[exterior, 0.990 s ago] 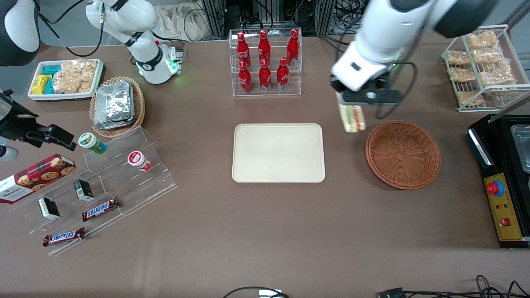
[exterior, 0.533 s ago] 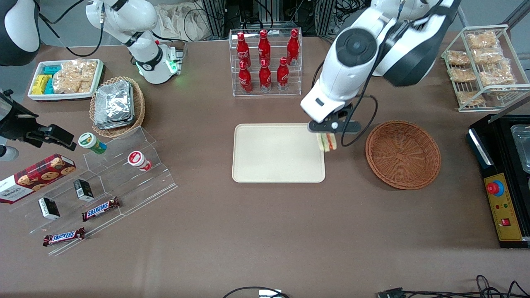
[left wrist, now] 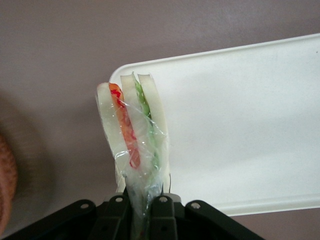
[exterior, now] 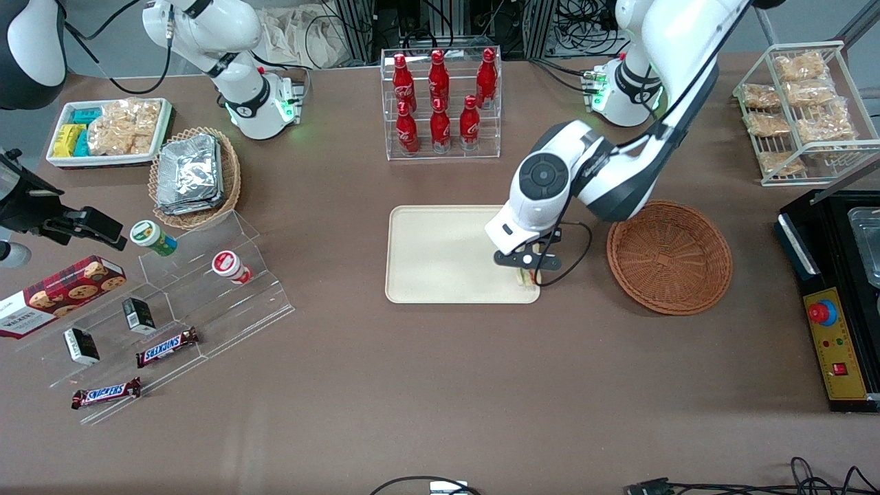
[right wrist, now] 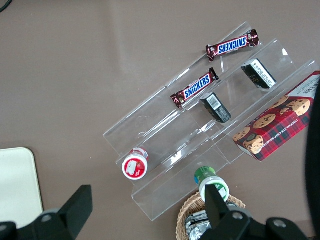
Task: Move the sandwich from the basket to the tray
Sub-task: 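Lower the sandwich onto the cream tray and open the left gripper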
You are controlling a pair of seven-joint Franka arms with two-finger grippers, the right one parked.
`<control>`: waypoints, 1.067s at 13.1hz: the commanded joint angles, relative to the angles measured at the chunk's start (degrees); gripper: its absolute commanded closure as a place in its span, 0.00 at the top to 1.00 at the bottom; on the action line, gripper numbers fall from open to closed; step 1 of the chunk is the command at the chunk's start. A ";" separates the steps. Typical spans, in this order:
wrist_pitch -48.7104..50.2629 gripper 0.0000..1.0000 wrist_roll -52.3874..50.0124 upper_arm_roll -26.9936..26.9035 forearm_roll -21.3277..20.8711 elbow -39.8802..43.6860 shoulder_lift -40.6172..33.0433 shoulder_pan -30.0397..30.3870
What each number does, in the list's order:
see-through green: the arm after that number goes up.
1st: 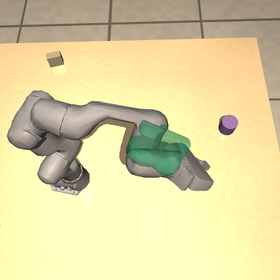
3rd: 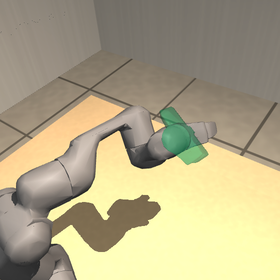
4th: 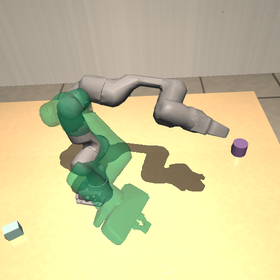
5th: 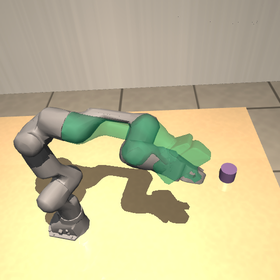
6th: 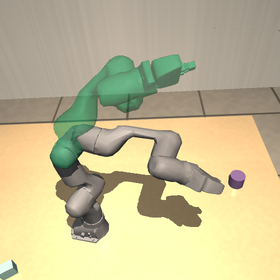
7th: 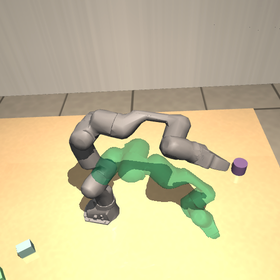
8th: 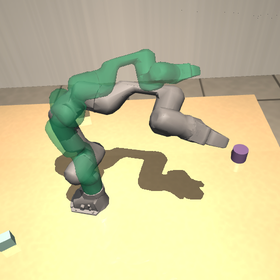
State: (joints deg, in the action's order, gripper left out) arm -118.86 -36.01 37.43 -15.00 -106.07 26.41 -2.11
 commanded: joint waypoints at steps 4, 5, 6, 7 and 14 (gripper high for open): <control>-8.22 0.11 -1.69 0.63 -1.52 -3.53 3.29 -0.26; -8.76 0.14 -1.69 0.54 -1.52 -4.05 3.47 -0.17; -8.76 0.18 -1.69 0.45 -1.61 -4.23 3.47 -0.17; -8.76 0.33 -1.69 0.45 -1.61 -4.32 3.47 -0.08; -4.65 1.00 -1.52 0.45 -1.35 -3.36 1.46 0.62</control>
State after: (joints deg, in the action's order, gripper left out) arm -126.12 -36.54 37.50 -15.54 -109.57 30.19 -2.10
